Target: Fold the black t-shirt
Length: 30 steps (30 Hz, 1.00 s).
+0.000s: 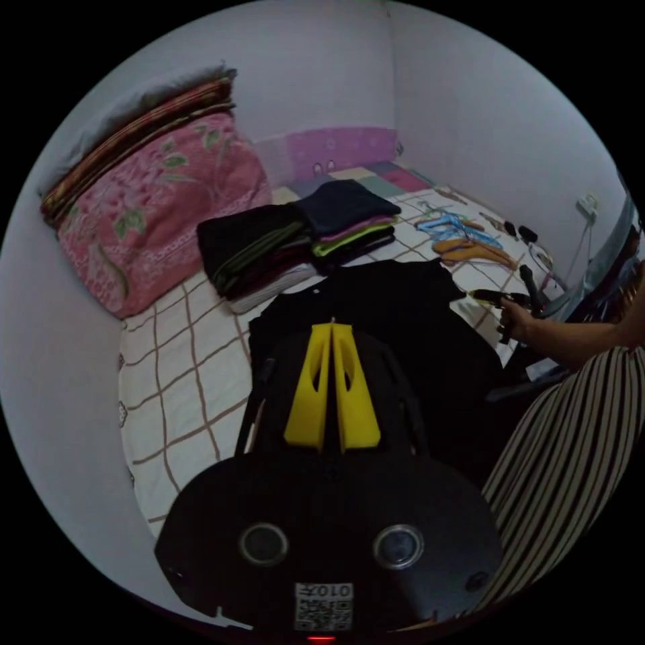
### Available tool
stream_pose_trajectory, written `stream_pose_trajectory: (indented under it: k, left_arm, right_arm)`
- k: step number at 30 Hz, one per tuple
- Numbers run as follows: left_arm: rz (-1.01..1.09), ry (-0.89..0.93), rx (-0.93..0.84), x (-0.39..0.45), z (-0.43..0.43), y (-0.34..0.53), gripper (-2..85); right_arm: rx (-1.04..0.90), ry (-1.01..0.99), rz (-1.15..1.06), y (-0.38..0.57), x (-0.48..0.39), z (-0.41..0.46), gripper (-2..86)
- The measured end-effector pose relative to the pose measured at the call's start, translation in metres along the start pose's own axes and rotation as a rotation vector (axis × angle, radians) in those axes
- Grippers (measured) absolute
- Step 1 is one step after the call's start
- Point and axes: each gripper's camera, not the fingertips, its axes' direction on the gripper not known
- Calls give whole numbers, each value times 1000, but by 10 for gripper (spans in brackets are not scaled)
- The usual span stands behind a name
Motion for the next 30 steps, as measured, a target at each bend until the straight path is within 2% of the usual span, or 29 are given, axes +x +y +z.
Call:
stream_pose_trajectory:
  k: [4,10,16,23,26,28,29,30]
  left_arm:
    - [40,41,-21,40,1,-14,-2]
    - [59,55,-59,71,7,-26,-2]
    - [87,105,-87,84,32,-50,-2]
    - [123,173,-80,96,69,-92,-2]
    - [150,180,-86,100,85,-111,-2]
    - [161,185,-94,101,95,-124,-2]
    - [166,186,-100,101,102,-132,-2]
    - [168,186,-103,102,105,-137,-1]
  right_arm:
    - [-25,-120,128,-15,61,17,99]
    - [-8,-143,315,-24,118,33,82]
    - [-47,0,356,-33,138,36,44]
    - [25,-1,281,-44,136,27,35]
    - [57,94,-55,-56,93,21,33]
    - [55,100,-519,-50,33,22,33]
    - [36,102,-653,-43,17,24,33]
    - [-20,141,-920,-25,-11,34,33]
